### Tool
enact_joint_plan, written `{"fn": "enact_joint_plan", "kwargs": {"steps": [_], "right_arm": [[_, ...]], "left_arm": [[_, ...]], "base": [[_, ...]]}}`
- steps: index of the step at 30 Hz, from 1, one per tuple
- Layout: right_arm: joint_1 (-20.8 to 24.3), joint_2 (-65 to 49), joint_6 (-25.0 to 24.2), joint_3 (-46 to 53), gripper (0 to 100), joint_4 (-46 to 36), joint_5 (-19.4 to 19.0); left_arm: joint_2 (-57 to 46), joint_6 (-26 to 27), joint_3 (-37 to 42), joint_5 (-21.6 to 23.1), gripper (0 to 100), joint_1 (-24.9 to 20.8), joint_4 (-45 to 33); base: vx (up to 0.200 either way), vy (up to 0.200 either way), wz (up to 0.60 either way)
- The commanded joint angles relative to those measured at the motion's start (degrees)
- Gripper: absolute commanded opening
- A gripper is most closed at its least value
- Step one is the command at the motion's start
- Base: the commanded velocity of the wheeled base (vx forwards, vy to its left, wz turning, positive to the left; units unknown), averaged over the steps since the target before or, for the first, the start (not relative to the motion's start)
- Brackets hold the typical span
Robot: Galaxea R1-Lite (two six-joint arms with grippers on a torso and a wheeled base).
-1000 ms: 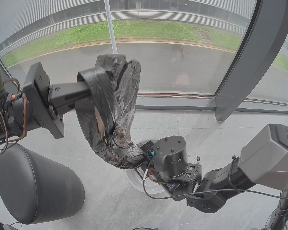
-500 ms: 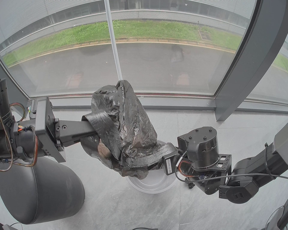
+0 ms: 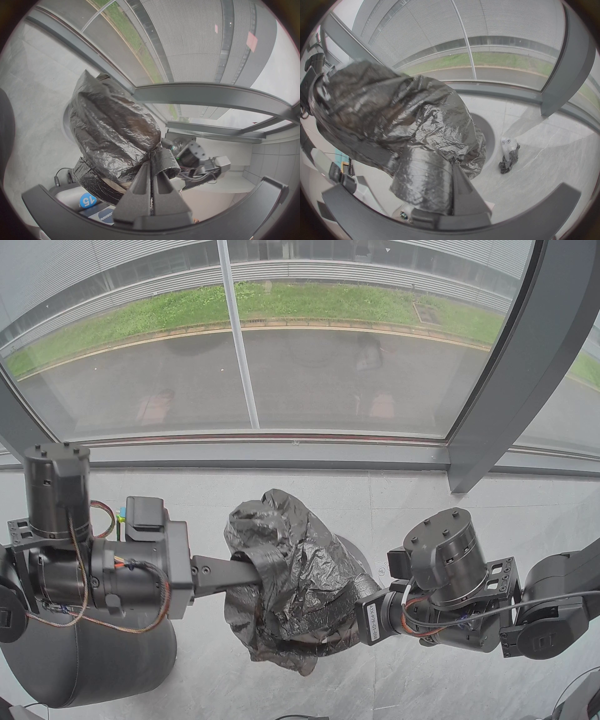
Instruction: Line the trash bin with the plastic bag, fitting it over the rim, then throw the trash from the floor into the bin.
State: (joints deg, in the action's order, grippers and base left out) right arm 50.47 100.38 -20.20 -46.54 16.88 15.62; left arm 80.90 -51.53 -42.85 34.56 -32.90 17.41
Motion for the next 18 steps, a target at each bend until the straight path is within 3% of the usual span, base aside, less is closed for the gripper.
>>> {"fn": "enact_joint_plan", "kwargs": {"steps": [1,3,4,7,18], "right_arm": [[0.6,-2.2,-2.04,-1.71,0,-3.79,-3.22],[0.6,-2.2,-2.04,-1.71,0,-3.79,-3.22],[0.6,-3.35,-2.74,-2.24,0,-6.25,-6.83],[0.51,-4.31,-2.92,-2.76,0,-8.8,-9.55],[-0.02,-5.89,-4.23,-4.52,0,-15.04,-10.17]], "left_arm": [[3.04,0.73,1.28,-0.72,0,-1.81,-1.5],[3.04,0.73,1.28,-0.72,0,-1.81,-1.5],[2.42,0.82,1.19,-0.81,0,-1.81,-3.79],[1.81,0.9,1.45,-0.81,0,-1.81,-5.81],[3.57,2.14,2.68,-0.46,0,-1.73,-6.6]], "base": [[0.0,0.0,0.0],[0.0,0.0,0.0],[0.0,0.0,0.0],[0.0,0.0,0.0],[0.0,0.0,0.0]]}}
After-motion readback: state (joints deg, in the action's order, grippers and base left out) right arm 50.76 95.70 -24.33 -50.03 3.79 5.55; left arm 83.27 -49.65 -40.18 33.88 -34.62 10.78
